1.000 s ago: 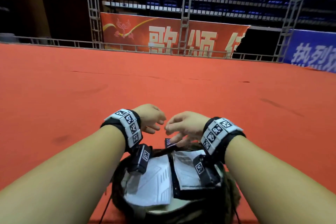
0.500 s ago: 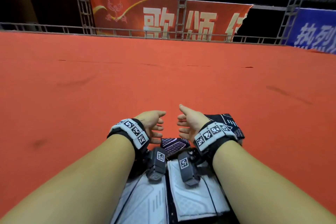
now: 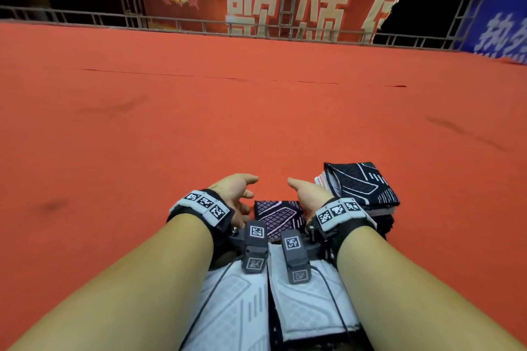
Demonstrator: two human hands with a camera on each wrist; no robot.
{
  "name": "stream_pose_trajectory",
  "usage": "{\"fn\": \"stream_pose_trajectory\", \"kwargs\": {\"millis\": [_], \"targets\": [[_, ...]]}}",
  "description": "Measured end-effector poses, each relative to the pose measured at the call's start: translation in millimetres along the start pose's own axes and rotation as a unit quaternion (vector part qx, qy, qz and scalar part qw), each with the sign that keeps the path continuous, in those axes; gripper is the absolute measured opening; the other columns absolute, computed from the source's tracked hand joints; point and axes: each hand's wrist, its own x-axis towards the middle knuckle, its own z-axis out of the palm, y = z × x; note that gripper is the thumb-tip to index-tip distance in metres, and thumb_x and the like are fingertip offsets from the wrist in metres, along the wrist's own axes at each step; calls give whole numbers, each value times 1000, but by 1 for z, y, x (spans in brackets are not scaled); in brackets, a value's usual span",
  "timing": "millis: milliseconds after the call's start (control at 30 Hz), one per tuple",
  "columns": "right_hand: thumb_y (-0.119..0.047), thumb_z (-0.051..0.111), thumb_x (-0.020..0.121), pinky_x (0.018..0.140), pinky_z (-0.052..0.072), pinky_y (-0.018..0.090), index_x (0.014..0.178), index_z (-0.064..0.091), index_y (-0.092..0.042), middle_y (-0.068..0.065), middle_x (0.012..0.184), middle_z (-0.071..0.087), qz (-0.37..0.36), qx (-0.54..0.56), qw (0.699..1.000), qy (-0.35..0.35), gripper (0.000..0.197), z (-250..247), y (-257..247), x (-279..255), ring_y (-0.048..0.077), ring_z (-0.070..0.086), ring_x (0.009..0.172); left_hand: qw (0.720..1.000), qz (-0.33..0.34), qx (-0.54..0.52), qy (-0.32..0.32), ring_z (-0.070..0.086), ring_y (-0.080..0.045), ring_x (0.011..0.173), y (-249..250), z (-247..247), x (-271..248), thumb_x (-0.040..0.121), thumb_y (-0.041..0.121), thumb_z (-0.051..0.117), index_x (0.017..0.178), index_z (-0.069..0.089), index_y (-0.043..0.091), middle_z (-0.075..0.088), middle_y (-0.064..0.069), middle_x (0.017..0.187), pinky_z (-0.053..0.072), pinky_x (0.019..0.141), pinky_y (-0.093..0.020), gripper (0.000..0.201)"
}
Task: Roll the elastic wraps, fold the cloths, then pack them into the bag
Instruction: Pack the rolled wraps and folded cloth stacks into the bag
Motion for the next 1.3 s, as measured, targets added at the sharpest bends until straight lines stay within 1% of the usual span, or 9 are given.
{"fn": "stream_pose_trajectory", "kwargs": {"millis": [133, 400, 567, 733, 833, 1033, 1133, 1233, 1300], "targets": [[-47, 66, 87, 110, 45, 48, 90, 58, -26, 15, 141, 56, -6, -24, 1000, -16, 23, 0, 6, 9, 33, 54, 130, 1000, 19, 8, -7, 60, -32, 82, -3, 2, 0, 96, 37, 63, 110, 50, 4, 49, -19, 113, 56, 53, -39, 38], [-38, 67, 90, 110, 45, 47, 95, 60, -20, 15, 140, 57, 18, -51, 998, -30, 19, 3, 1, -12, 33, 54, 131, 998, 40, 42, 4, 57, -37, 87, -6, 1, -11, 98, 34, 60, 141, 41, 0, 57, -23, 112, 55, 42, -41, 58], [-47, 73, 63, 107, 48, 49, 89, 63, -23, 15, 136, 61, 13, -43, 999, -24, 37, 3, 4, -1, 33, 58, 126, 998, 39, 51, 8, 58, -37, 85, -5, 2, -11, 97, 33, 62, 142, 41, 1, 58, -23, 111, 54, 41, -43, 59], [-25, 74, 78, 106, 49, 45, 107, 69, -11, 16, 136, 61, 3, -103, 995, -10, 32, 4, -10, -19, 28, 62, 112, 999, 37, 38, 1, 59, -36, 82, -4, 1, -9, 97, 33, 62, 140, 42, 1, 57, -21, 104, 56, 43, -44, 57], [-22, 66, 94, 105, 49, 40, 92, 69, -15, 14, 132, 64, 2, -186, 983, -14, 7, 6, -17, -26, 26, 63, 112, 999, 37, 28, -1, 61, -35, 80, -4, 0, -5, 96, 33, 63, 136, 44, 1, 56, -18, 96, 56, 44, -43, 54], [-12, 74, 86, 103, 51, 41, 129, 62, -4, 14, 133, 62, -4, -169, 986, -2, 46, 8, -25, -37, 29, 61, 121, 998, 49, 37, -14, 65, -29, 69, -1, -1, 3, 92, 29, 67, 108, 55, 5, 66, -12, 77, 57, 55, -39, 31], [-9, 73, 84, 100, 54, 45, 119, 67, -8, 15, 128, 65, -34, -125, 992, 3, 36, 9, -36, -44, 30, 65, 115, 996, 62, 56, -17, 53, -20, 47, 1, 1, -1, 90, 23, 67, 87, 55, 11, 60, -6, 62, 49, 52, -28, 16], [-17, 77, 75, 96, 56, 48, 88, 67, -21, 14, 122, 69, -71, -102, 992, 8, 17, 8, -50, -54, 32, 67, 113, 995, 83, 62, -10, 49, -19, 52, 8, 2, -9, 86, 26, 70, 82, 57, 15, 59, -4, 65, 48, 66, -30, 18], [-24, 76, 63, 92, 57, 51, 86, 68, -19, 15, 115, 72, -101, -80, 992, 6, 25, 4, -58, -55, 34, 70, 107, 992, 109, 65, -12, 56, -21, 52, 14, 4, -25, 89, 28, 68, 86, 59, 13, 63, -5, 64, 51, 70, -33, 17]]}}
